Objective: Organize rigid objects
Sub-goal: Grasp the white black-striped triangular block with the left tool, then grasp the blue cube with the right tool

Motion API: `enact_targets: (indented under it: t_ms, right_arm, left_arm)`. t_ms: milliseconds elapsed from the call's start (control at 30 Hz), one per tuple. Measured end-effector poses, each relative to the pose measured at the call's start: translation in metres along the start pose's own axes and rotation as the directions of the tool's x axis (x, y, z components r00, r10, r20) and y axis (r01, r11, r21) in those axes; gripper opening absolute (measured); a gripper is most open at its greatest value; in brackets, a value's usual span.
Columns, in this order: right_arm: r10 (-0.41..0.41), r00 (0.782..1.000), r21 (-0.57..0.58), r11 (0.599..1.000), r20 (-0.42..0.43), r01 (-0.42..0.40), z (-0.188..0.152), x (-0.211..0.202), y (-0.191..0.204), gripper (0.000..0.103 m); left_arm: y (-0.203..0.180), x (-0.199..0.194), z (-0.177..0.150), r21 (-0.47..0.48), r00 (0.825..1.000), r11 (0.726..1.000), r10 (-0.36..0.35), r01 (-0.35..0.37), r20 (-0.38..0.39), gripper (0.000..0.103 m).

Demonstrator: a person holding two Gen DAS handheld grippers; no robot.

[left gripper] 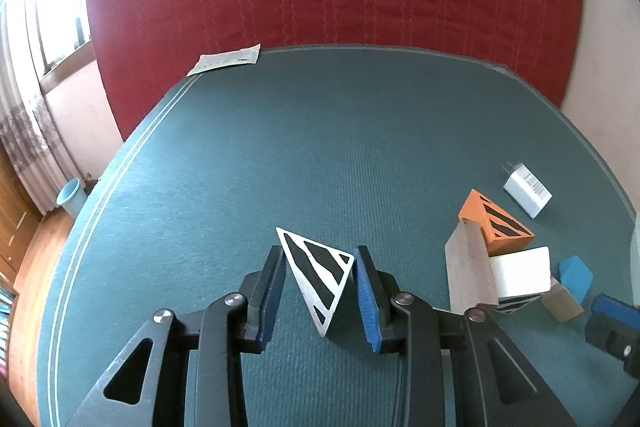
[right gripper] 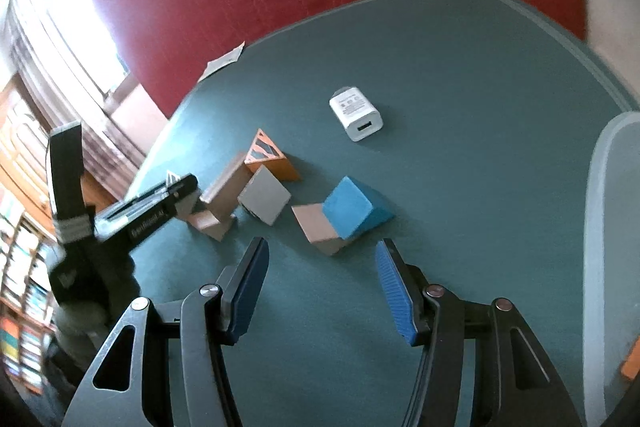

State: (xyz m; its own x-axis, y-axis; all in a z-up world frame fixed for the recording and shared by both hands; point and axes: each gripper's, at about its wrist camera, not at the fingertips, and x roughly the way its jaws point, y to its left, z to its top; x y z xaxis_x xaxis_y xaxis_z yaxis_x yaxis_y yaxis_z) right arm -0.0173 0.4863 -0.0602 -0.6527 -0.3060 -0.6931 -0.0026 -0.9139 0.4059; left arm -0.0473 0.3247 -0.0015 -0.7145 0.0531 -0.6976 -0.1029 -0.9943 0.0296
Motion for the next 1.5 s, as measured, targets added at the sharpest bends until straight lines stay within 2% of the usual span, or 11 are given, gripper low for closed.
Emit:
enact_targets:
  t_ms: [67, 267, 367, 567, 733, 867, 1000, 1233, 1500]
  right_arm:
    - [0.019, 1.0, 0.027, 0.999, -0.007, -0.018, 0.005, 0.005, -0.002, 0.057]
    - [0.058, 0.998, 0.15, 0.987, -0.031, -0.053, 0.019, 0.027, -0.019, 0.055]
    - [0.032, 0.999, 0.147, 0.989, -0.026, -0.028, 0.024, 0.032, -0.016, 0.052]
    - [-0.124, 0.992, 0.039, 0.991, -0.002, 0.124, 0.029, 0.041, 0.003, 0.045]
    - [-0.267, 0.963, -0.07, 0.961, 0.027, 0.268, 0.03, 0.048, 0.019, 0.039]
    - [-0.335, 0.94, -0.148, 0.928, 0.07, 0.342, 0.029, 0.056, 0.028, 0.037]
    - [-0.353, 0.93, -0.187, 0.911, 0.103, 0.367, 0.023, 0.049, 0.025, 0.035]
    - [-0.29, 0.946, -0.165, 0.936, 0.144, 0.312, 0.02, 0.022, 0.014, 0.035]
    - [-0.259, 0.947, -0.177, 0.94, 0.191, 0.293, 0.013, -0.008, 0.019, 0.035]
  left_arm:
    - [0.007, 0.012, 0.007, -0.002, 1.0, 1.0, 0.001, -0.001, -0.002, 0.036]
    - [0.013, 0.01, 0.008, -0.003, 1.0, 1.0, 0.001, -0.001, -0.004, 0.036]
    - [0.015, 0.009, 0.007, -0.004, 1.0, 1.0, 0.001, -0.001, -0.005, 0.036]
    - [0.015, 0.009, 0.007, -0.003, 1.0, 1.0, 0.001, -0.001, -0.005, 0.036]
    - [0.016, 0.009, 0.007, -0.002, 1.0, 1.0, 0.0, 0.0, -0.006, 0.036]
    - [0.02, 0.008, 0.006, -0.003, 1.0, 1.0, -0.001, 0.001, -0.007, 0.036]
    - [0.025, 0.007, 0.006, -0.005, 1.0, 1.0, -0.004, 0.004, -0.005, 0.036]
    - [0.029, 0.01, 0.008, -0.002, 1.0, 1.0, -0.007, 0.007, 0.005, 0.036]
    - [0.03, 0.011, 0.011, 0.006, 1.0, 1.0, -0.02, 0.02, 0.019, 0.036]
